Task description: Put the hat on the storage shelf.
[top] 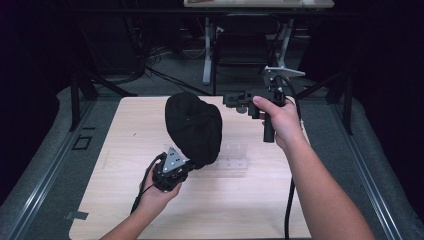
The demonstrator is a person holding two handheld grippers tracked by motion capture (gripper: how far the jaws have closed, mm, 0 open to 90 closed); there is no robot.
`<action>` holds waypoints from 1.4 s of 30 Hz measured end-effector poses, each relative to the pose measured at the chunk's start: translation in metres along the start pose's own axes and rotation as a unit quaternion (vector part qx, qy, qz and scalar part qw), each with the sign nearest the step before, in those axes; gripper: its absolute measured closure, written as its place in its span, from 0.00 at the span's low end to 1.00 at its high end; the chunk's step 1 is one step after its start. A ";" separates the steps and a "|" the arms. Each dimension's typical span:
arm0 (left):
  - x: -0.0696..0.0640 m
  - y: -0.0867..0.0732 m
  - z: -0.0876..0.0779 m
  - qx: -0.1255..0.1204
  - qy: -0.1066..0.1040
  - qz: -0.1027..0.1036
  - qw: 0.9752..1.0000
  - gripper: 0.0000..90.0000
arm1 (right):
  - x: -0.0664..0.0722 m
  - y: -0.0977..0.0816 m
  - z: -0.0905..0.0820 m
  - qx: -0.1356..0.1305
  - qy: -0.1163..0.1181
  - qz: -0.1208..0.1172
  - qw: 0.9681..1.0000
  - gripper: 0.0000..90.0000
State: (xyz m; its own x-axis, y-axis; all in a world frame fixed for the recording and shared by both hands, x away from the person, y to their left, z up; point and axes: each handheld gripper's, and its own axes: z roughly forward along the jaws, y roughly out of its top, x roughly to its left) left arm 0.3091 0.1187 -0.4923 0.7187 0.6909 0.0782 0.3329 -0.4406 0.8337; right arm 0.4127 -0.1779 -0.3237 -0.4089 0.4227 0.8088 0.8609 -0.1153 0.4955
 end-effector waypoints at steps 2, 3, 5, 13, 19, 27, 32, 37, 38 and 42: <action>0.001 -0.007 0.003 0.011 0.004 -0.002 1.000 0.94 | -0.001 -0.001 -0.001 0.000 -0.001 0.002 1.000 0.76; 0.003 -0.011 0.005 0.018 0.005 0.002 1.000 0.94 | -0.002 -0.001 -0.001 0.001 -0.002 0.000 1.000 0.76; 0.005 -0.019 0.007 0.013 -0.001 -0.008 1.000 0.94 | -0.003 -0.002 -0.003 0.000 -0.004 0.000 1.000 0.76; 0.008 -0.029 0.004 0.012 0.002 -0.024 1.000 0.90 | -0.005 -0.003 -0.009 -0.007 -0.009 0.002 1.000 0.76; 0.011 -0.033 0.000 0.012 0.004 -0.041 0.999 0.80 | -0.006 -0.005 -0.014 -0.005 -0.023 -0.003 1.000 0.75; 0.019 -0.042 -0.018 -0.005 0.012 -0.056 0.998 0.67 | -0.005 -0.010 -0.018 -0.005 -0.063 -0.025 0.998 0.74; 0.031 -0.052 -0.025 -0.009 0.025 -0.072 0.997 0.55 | 0.000 -0.019 -0.022 -0.001 -0.107 -0.055 0.993 0.72; 0.041 -0.064 -0.026 -0.006 0.035 -0.094 0.995 0.52 | -0.002 -0.032 -0.026 0.004 -0.154 -0.078 0.985 0.70; 0.045 -0.068 -0.027 -0.004 0.039 -0.099 0.994 0.52 | -0.003 -0.034 -0.027 0.004 -0.159 -0.079 0.984 0.69; 0.051 -0.073 -0.027 -0.001 0.045 -0.108 0.993 0.51 | -0.009 -0.045 -0.031 0.008 -0.197 -0.090 0.976 0.67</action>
State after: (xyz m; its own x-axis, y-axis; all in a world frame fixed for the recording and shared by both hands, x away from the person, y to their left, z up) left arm 0.3046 0.2015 -0.5339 0.5726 0.8180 -0.0546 0.4719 -0.2744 0.8379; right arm 0.3683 -0.2043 -0.3440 -0.4089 0.7482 0.5225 0.7916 0.0061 0.6109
